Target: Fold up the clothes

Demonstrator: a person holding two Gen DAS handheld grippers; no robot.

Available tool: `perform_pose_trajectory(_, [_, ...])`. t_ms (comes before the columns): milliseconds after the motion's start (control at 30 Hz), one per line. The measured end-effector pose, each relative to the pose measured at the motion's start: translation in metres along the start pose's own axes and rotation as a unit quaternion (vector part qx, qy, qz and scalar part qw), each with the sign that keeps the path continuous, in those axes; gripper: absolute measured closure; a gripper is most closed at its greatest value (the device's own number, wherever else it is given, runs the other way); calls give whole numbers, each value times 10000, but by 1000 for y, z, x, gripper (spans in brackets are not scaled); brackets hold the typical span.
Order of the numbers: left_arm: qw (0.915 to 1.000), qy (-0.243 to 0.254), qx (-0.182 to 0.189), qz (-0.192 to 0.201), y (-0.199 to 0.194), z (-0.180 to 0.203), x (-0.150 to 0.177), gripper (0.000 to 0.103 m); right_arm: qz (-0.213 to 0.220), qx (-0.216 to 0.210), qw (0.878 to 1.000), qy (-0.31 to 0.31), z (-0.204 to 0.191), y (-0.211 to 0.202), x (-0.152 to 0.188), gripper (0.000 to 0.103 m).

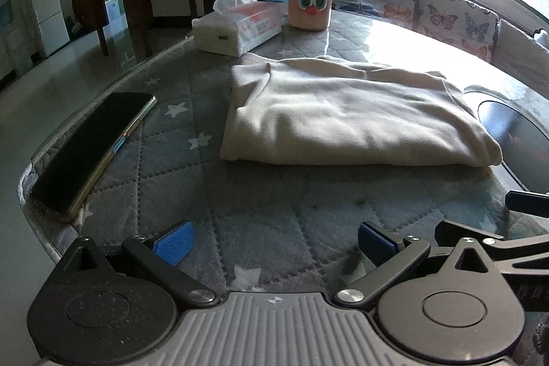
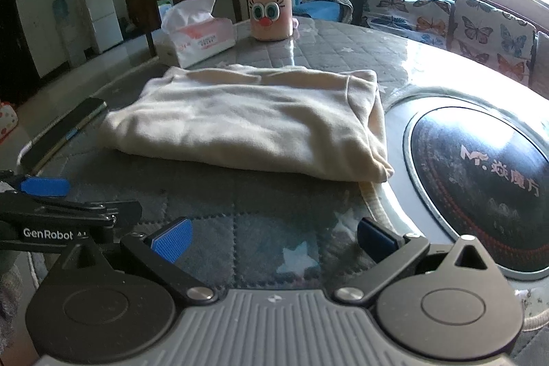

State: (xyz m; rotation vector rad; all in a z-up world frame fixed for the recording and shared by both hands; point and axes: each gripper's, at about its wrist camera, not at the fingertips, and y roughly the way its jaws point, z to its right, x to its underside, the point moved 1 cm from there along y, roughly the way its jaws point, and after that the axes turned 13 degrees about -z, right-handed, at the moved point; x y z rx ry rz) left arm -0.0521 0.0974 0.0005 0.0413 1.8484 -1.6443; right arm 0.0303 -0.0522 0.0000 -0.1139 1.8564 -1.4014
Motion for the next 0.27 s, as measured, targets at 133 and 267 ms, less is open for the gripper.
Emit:
perform_pose_trajectory(133, [10000, 11, -9, 29, 0, 0, 2, 0, -14, 67, 10000, -18, -2, 1, 2, 0])
perform_pose_trajectory(267, [10000, 28, -18, 40, 1, 1, 2, 0, -32, 108, 9999, -35, -3, 2, 3, 0])
